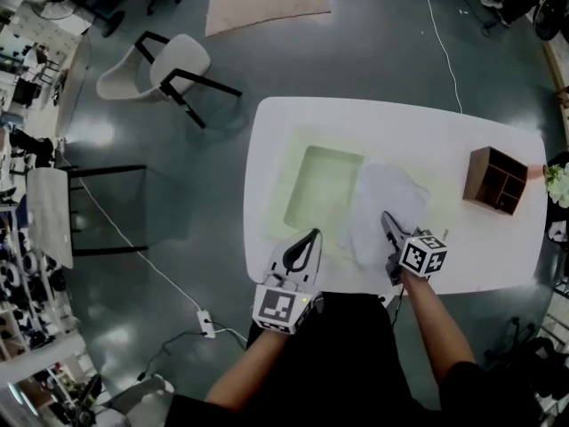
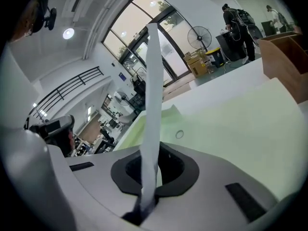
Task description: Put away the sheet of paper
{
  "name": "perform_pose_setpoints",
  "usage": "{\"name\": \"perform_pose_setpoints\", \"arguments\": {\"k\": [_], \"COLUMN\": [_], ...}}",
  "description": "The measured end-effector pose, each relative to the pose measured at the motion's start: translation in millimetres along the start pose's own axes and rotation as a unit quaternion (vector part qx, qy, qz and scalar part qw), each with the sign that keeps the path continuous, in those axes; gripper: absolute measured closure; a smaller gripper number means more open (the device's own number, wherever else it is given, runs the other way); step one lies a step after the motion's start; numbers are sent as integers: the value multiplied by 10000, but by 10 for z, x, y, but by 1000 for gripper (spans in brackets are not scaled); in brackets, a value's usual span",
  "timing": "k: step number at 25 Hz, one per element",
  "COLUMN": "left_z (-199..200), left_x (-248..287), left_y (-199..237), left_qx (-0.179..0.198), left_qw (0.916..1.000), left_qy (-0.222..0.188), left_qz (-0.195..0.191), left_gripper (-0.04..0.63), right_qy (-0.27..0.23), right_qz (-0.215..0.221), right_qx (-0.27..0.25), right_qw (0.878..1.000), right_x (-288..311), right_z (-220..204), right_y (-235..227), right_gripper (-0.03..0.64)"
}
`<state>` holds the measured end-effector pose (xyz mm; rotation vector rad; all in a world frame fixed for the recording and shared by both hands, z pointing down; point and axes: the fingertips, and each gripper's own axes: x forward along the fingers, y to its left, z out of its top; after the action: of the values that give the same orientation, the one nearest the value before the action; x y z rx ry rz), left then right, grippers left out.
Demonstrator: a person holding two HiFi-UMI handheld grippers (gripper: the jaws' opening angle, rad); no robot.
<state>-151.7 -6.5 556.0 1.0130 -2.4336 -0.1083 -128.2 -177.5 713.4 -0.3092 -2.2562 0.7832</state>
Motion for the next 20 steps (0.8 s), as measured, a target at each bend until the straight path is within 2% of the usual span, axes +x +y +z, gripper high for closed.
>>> {"name": "perform_pose_setpoints", "arguments": {"k": [6,12,20], "left_z": [-81,-187,-140], "left_x": [124,169,146], "left_y": [209,242,220], "left_qx": [-72,-132,-122], "left_qw": [9998,9997,9999], "left_qy": [35,103,98], "left_qz": [186,157,54], "left_gripper": [592,592,592], "right_qy": [268,511,719], "right_qz": [-177,-536,-747], "right_qx": [147,243,359], "right_qw": [9994,9970,9940], "right_x": [204,238,88], "right_z": [-91,-208,-293], "right_y": [-193,-330,-436], "right_gripper": [620,620,620]}}
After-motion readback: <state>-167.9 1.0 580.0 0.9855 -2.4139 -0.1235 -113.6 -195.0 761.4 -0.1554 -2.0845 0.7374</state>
